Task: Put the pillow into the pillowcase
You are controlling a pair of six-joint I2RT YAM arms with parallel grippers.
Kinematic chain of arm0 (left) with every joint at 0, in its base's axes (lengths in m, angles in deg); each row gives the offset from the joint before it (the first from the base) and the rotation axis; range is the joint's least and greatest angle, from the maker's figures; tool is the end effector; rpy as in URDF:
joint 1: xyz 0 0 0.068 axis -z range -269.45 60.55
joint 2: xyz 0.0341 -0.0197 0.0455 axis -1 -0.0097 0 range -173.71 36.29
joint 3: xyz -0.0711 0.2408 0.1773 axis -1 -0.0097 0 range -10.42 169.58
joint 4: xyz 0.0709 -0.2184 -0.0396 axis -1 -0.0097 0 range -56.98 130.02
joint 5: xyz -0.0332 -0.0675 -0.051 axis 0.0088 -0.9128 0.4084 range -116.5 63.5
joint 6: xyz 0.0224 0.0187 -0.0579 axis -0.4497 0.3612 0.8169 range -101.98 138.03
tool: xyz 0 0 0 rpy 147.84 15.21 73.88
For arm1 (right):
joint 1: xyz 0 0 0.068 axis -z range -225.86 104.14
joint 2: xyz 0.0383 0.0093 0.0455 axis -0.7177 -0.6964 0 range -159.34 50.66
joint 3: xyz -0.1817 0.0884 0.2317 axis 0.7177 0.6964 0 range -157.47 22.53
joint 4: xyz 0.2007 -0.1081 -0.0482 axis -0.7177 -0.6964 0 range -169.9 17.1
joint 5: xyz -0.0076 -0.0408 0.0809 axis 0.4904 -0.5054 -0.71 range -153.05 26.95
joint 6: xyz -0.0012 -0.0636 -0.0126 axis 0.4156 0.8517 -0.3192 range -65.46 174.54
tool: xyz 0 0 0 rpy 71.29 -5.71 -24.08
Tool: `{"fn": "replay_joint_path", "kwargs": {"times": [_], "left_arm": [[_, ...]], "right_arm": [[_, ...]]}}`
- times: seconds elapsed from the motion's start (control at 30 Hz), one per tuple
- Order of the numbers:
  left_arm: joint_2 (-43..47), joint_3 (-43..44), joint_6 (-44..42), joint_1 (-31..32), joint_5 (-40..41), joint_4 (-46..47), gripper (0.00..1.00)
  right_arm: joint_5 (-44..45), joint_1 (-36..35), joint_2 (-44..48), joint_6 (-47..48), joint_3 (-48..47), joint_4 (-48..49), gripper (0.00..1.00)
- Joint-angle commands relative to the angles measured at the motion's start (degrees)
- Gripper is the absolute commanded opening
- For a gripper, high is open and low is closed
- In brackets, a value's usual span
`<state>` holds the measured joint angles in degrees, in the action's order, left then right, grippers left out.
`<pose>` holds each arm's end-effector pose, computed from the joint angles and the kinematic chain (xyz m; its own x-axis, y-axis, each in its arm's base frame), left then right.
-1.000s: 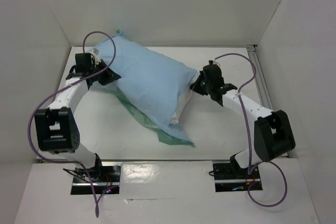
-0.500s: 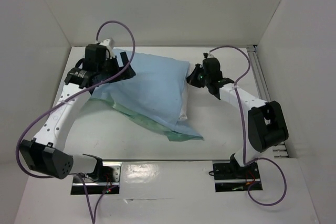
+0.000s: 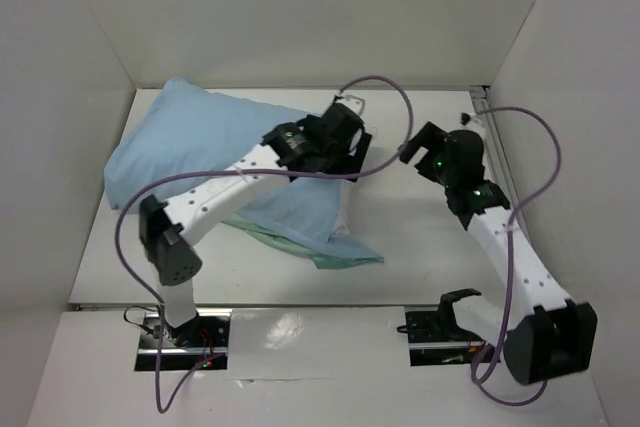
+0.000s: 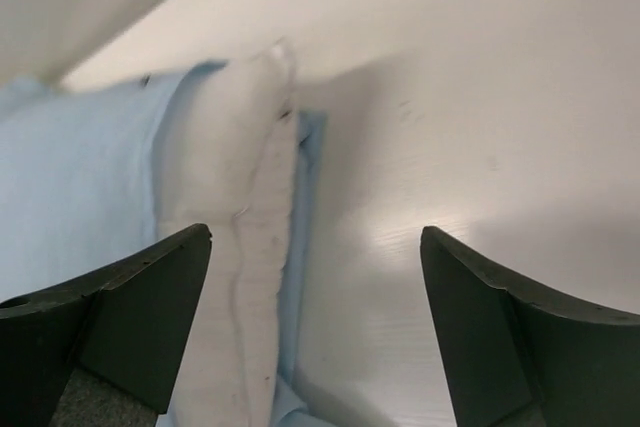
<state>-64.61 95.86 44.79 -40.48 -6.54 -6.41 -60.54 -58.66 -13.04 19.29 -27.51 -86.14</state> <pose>0.2600 -0.2723 0.4076 -0.6282 0.0770 -0.7742 0.2880 0.9474 -0.1395 0.2158 0.0468 0.3334 -0.4661 0.4855 -0.7396 0.1051 0.8604 0.4986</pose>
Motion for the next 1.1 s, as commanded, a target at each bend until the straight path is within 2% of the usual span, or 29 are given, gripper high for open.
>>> {"fn": "replay_joint_path", "kwargs": {"times": [0.0, 0.03, 0.13, 0.33, 0.37, 0.4, 0.47, 0.5, 0.53, 0.57, 0.63, 0.67, 0.73, 0.77, 0.8, 0.87, 0.97, 1.07], "left_arm": [[-7.97, 7.87, -1.8, 3.41, 14.2, -7.08, 1.0], [-9.99, 11.2, -1.28, 4.02, 16.83, -8.05, 1.0], [-16.24, 13.07, -1.88, 4.55, 18.69, -8.94, 1.0], [-27.49, 16.67, 1.09, 5.08, 30.12, -14.38, 1.0], [-28.55, 17.55, 2.14, 5.08, 31.18, -15.78, 0.9], [-29.34, 18.52, 2.94, 4.56, 31.8, -18.58, 0.71], [-29.36, 23.69, 5.75, 4.03, 31.46, -22.1, 0.0], [-28.13, 25.1, 5.06, 4.03, 29.1, -22.64, 0.0], [-26.21, 26.07, 2.88, 3.07, 22.03, -21.6, 0.0], [-23.75, 26.08, 1.72, 2.36, 18.04, -20.2, 0.0], [-13.83, 23.03, -0.74, -0.18, 9.52, -15.82, 0.0], [-10.31, 19.18, -1.36, -1.32, 1.04, -11.27, 0.0], [-0.76, 15.29, -1.36, -6.06, -7.36, -7.11, 0.0], [1.82, 11.97, -1.36, -9.73, -14.79, -3.7, 0.0], [4.11, 10.45, -0.75, -9.77, -18.09, -2.36, 0.0], [9.11, 7.9, -0.05, -14.77, -23.81, 0.1, 0.0], [12.82, 2.9, 1.79, -19.78, -33.64, 3.54, 0.0], [15.03, -0.18, 2.68, -22.6, -36.74, 7.04, 0.0]], "right_arm": [[4.27, 5.05, 6.21, -1.49, 3.19, -8.55, 0.93], [3.57, 7.24, 7.27, -1.49, 3.89, -9.61, 0.93], [2.24, 9.45, 10.96, -1.49, 6.62, -13.04, 0.93], [1.72, 9.98, 15.88, -1.49, 9.44, -16.91, 0.93], [1.72, 9.98, 15.89, -1.49, 9.44, -16.91, 0.93], [2.24, 10.51, 15.89, -1.49, 9.96, -16.91, 0.93], [1.63, 10.51, 15.89, -1.49, 9.96, -16.39, 0.93], [0.15, 10.51, 15.89, -0.8, 9.96, -15.86, 0.91], [-0.91, 10.51, 15.89, -0.27, 9.96, -15.16, 0.89], [-2.4, 10.51, 15.89, -0.26, 9.96, -14.2, 0.84], [-8.72, 10.51, 15.02, 0.44, 9.96, -10.51, 0.74], [-11.09, 10.51, 14.49, 0.44, 9.96, -9.02, 0.68], [-17.95, 9.55, 12.73, -1.05, 9.96, -3.57, 0.55], [-20.15, 7.63, 11.51, -3.06, 9.96, 0.36, 0.5], [-20.17, 6.05, 11.5, -4.12, 9.96, 0.4, 0.48], [-19.65, 2.09, 9.39, -5.97, 9.09, 6.1, 0.48], [-15.34, -8.61, 4.74, -8.77, 5.75, 11.29, 0.49], [-13.76, -12.94, -1.32, -9.93, 2.59, 16.82, 0.49]]}}
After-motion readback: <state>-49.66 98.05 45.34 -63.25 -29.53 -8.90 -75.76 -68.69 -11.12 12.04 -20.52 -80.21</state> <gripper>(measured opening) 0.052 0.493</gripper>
